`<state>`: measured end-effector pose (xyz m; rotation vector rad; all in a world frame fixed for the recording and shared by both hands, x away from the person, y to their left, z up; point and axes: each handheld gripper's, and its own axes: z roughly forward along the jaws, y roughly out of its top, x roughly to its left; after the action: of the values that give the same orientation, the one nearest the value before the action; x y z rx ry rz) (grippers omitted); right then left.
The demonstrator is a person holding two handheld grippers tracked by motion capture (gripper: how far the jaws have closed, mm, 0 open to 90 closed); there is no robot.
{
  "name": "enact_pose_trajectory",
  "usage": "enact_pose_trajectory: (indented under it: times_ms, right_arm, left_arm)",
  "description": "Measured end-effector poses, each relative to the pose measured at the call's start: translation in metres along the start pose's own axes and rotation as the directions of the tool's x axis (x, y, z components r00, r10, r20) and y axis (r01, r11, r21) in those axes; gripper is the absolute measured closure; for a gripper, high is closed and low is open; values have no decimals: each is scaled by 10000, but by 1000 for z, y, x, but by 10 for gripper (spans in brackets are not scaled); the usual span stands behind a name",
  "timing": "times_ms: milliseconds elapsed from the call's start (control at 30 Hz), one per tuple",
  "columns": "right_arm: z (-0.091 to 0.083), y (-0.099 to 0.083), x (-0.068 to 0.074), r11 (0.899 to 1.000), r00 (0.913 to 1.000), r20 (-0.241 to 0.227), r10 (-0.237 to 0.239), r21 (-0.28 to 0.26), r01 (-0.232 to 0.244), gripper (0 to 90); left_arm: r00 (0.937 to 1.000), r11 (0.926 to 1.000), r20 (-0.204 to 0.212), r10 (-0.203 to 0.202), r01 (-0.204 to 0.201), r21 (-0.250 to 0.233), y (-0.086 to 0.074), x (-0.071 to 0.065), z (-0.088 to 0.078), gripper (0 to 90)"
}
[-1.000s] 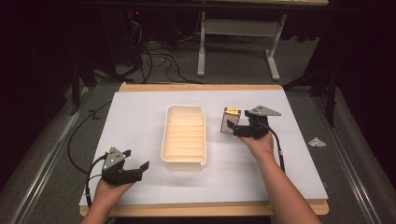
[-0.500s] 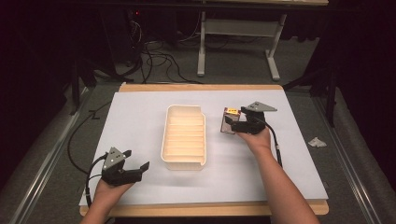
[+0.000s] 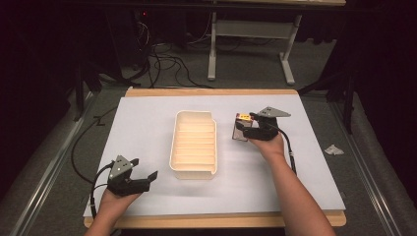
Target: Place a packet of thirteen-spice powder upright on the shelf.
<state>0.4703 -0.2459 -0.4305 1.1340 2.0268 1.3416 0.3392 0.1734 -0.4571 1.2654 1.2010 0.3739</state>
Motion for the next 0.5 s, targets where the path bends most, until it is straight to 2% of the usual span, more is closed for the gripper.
enact_pose_trajectory:
  times_ms: [233,267,500]
  right_arm:
    - [-3,2,4,9999,9999,-54,-128,-106,128,401]
    - [-4,3,4,9999,9999,-43,-95,-134,94,416]
    - [-4,3,6,9999,10000,35,-69,-147,70,499]
  left_arm:
    - [10000,10000,33,8,-8,-8,0,0,0,150]
    - [9999,9999,58,-122,122,-44,0,0,1,150]
    - [10000,10000,66,7,-8,41,0,0,0,151]
